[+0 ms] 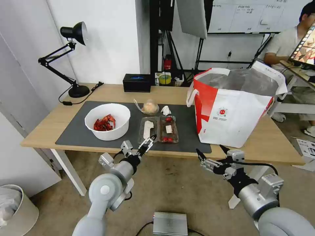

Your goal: Pick up the trash from the table and place it into the takeout bag.

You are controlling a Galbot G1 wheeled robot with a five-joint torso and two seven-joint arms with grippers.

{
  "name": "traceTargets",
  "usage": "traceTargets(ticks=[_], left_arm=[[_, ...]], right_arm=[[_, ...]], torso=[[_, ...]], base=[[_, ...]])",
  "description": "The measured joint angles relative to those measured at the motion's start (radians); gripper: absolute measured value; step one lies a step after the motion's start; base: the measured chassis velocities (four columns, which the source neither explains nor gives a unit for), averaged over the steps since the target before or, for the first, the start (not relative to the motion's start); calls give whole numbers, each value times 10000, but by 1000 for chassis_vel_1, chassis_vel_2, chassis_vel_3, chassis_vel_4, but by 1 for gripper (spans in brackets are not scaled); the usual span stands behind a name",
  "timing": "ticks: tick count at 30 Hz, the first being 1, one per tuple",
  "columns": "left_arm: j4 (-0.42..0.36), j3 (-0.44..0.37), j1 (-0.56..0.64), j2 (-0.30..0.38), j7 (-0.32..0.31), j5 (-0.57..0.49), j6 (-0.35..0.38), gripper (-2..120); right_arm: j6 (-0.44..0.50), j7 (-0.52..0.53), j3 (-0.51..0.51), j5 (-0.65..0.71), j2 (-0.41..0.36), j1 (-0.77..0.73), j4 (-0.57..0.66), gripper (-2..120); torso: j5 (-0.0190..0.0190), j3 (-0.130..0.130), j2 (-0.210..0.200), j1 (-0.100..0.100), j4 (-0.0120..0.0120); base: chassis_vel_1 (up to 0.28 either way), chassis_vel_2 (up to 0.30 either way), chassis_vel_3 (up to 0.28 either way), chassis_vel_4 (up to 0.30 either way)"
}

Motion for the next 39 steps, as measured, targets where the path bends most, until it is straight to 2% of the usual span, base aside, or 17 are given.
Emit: traceTargets(ticks=[13, 30, 39], left_arm=[[217, 258, -70, -296, -164, 267, -31, 100], [1327, 777, -948, -636, -447, 447, -151, 100], [1566, 822, -1140, -678, -450, 455, -232, 100]], right_arm=[[0, -6, 47, -12, -56, -17, 72, 100], [21, -83, 65, -75, -97, 67, -115, 100], [41, -95, -16, -203, 81, 60, -213, 100]], torso=[[1, 0, 0, 0, 0], [0, 0, 1, 0, -1], [0, 0, 1, 0, 0]], base=[[0, 0, 0, 0], [0, 0, 0, 0], [0, 0, 0, 0]])
